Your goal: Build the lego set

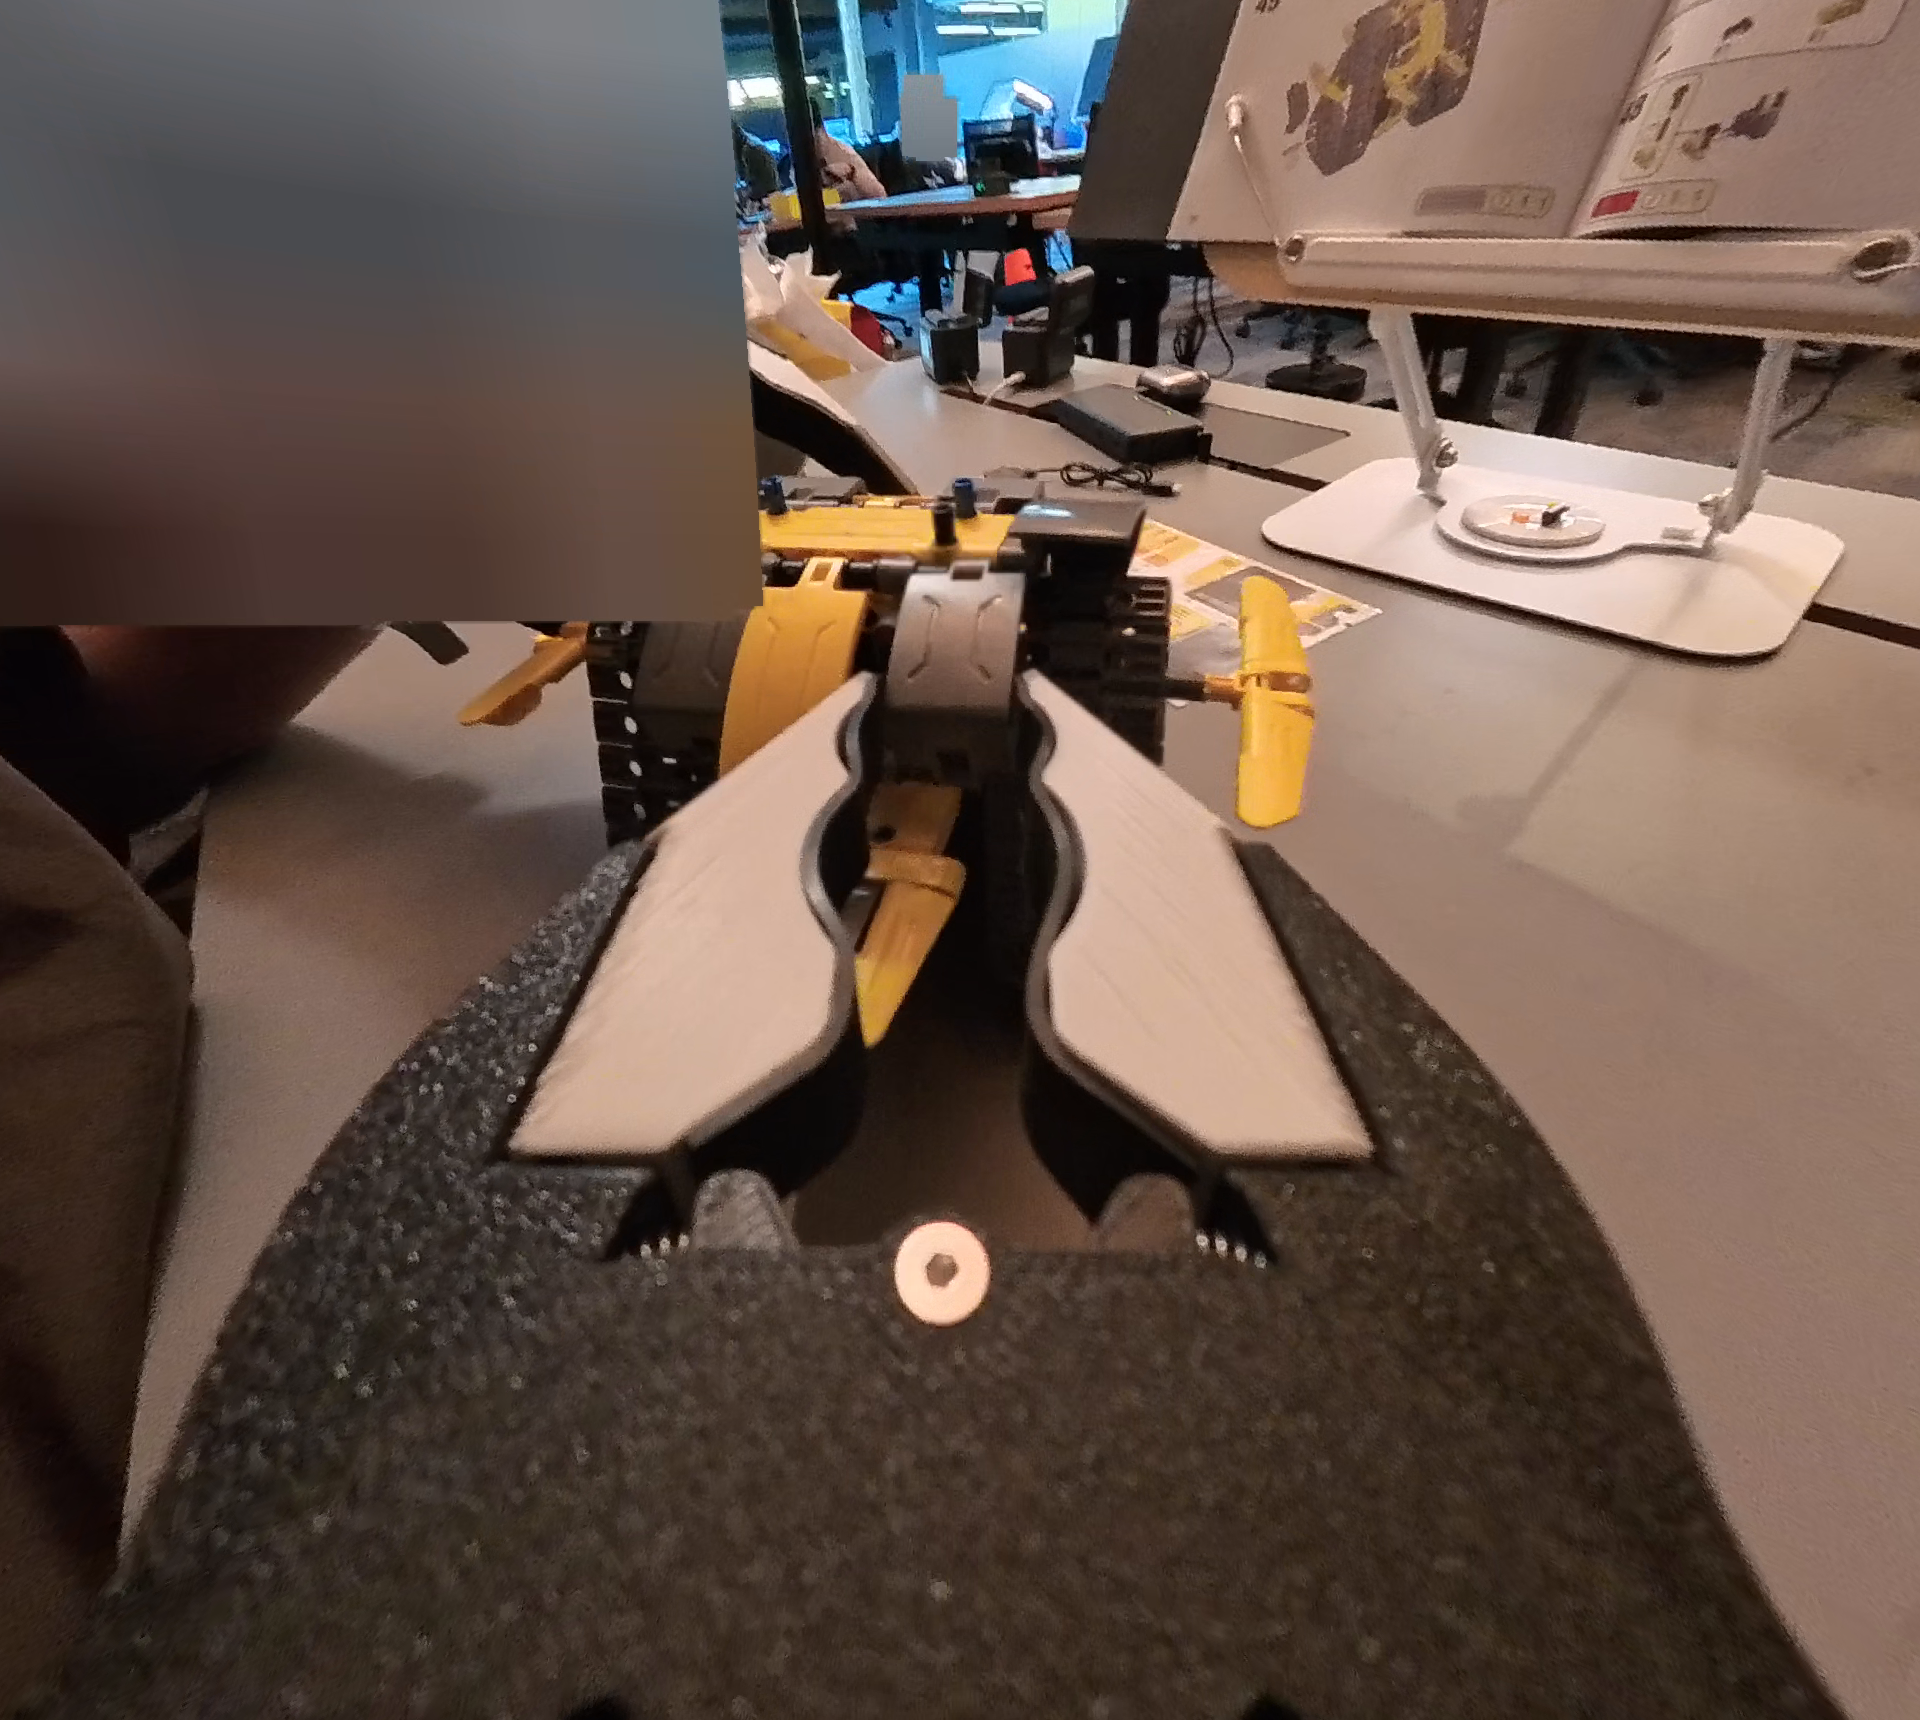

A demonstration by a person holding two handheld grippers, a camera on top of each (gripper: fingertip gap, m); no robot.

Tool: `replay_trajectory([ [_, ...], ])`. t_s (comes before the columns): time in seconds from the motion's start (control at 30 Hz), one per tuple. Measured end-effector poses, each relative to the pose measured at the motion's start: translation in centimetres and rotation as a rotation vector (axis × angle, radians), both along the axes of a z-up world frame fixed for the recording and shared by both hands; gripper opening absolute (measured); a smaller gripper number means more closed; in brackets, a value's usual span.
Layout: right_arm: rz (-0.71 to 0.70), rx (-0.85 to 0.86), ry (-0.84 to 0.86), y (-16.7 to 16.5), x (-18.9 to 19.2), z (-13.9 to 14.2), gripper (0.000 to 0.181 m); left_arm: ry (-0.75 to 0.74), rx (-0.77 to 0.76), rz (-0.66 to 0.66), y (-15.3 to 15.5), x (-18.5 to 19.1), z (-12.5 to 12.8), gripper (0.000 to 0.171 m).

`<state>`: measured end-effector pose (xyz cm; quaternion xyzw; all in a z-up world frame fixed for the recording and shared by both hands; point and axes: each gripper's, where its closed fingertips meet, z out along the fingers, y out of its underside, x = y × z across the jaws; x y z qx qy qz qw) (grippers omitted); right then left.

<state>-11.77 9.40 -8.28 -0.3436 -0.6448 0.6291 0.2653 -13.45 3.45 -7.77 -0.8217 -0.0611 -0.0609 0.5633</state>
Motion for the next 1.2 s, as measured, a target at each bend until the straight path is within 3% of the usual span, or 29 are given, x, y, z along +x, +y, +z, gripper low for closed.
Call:
replay_trajectory([
  [0.47,0.085,0.092,-0.006,-0.1,-0.1,-0.9,0.023,-0.019,0.009,-0.002,0.1,0.0,0.0,0.085],
  [1.03,0.056,0.3,-0.01,0.0,-0.2,-0.9,0.024,-0.005,0.005,0.015,0.2,-0.1,0.0,0.083],
  [1.2,0.087,0.251,-0.065,-0.3,0.0,-1.1,0.024,-0.008,0.009,0.02,0.2,-0.1,0.0,0.083],
])
